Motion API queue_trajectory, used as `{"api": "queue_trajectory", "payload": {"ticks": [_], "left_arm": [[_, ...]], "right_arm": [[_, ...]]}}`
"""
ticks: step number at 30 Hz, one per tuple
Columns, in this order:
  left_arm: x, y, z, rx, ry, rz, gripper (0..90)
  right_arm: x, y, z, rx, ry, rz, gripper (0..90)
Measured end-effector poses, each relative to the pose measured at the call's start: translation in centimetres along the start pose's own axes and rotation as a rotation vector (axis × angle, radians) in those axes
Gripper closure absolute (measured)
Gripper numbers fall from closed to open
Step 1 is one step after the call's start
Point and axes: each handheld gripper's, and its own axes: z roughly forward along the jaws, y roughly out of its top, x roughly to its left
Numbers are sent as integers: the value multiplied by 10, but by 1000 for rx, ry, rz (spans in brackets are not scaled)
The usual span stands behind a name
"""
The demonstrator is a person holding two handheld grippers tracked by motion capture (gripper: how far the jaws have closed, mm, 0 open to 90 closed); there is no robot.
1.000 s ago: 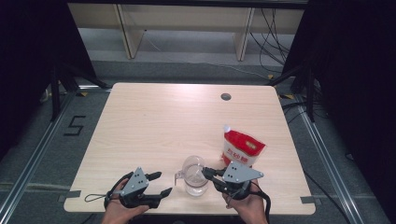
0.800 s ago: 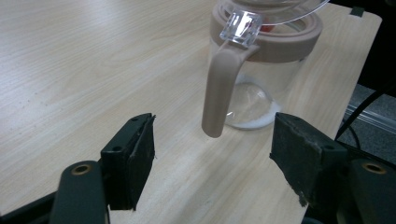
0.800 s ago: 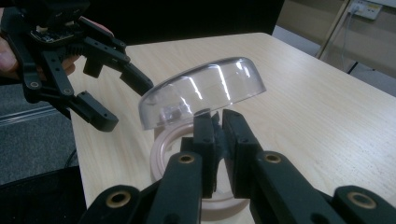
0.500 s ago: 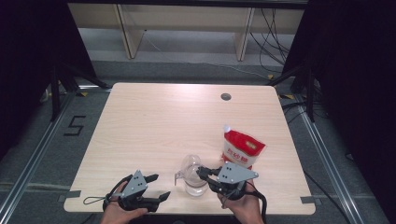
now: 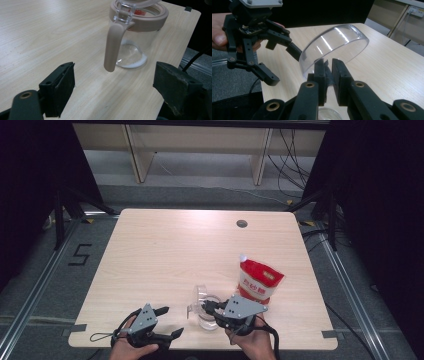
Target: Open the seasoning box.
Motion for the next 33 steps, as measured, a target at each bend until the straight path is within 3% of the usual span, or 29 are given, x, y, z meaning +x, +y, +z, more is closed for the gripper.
{"api": "queue_trajectory", "payload": {"ticks": [4,9,12,14,20,26,33], "left_arm": [[0,0,0,1,9,-14,170],[2,0,-1,24,24,8,170],[3,0,-1,19,33,4,170],[3,0,0,12,38,-1,170],[4,1,0,20,41,9,170],[3,2,0,20,46,7,171],[1,2,1,10,31,4,173]], "right_arm": [[3,3,5,-7,15,-2,825],[7,7,13,-3,43,-19,823],[7,7,14,-8,35,-19,814],[5,6,13,-6,46,8,808],[0,5,8,-16,6,8,783],[-15,-3,-4,-29,-44,36,734],[-27,-16,-6,-34,-67,65,643]]}}
